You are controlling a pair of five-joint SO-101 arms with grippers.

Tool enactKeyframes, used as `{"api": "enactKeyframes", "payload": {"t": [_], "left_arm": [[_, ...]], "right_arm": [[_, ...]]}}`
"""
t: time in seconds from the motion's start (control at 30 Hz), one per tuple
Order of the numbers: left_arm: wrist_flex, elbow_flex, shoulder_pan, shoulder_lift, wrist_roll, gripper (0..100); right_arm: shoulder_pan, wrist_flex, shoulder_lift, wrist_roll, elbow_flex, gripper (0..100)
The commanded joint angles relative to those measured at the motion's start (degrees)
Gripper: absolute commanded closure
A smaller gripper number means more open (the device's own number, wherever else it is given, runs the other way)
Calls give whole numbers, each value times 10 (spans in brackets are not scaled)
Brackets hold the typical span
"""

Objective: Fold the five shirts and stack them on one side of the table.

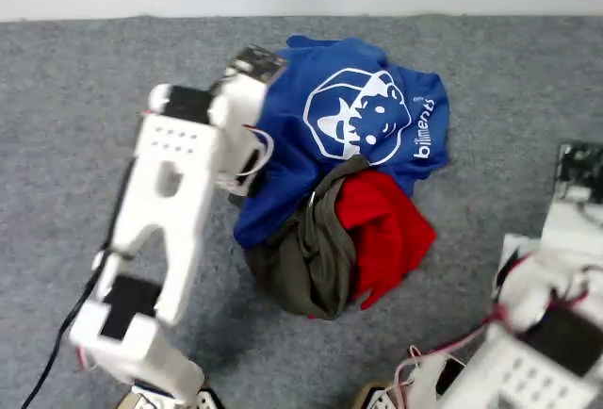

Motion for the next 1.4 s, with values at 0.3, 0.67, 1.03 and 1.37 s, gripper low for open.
{"api": "enactKeyframes", "payload": {"t": [0.3, 0.67, 1.03, 1.37], "left_arm": [[24, -400, 44, 253, 43, 686], [21, -490, 48, 491, 45, 634], [3, -544, 20, 550, -37, 974], [24, -783, -140, 544, -31, 988]], "right_arm": [[8, 15, 51, -6, -68, 872], [8, 33, 48, -6, -63, 872], [8, 44, 48, -8, -62, 872], [8, 38, 48, -7, -19, 872]]}}
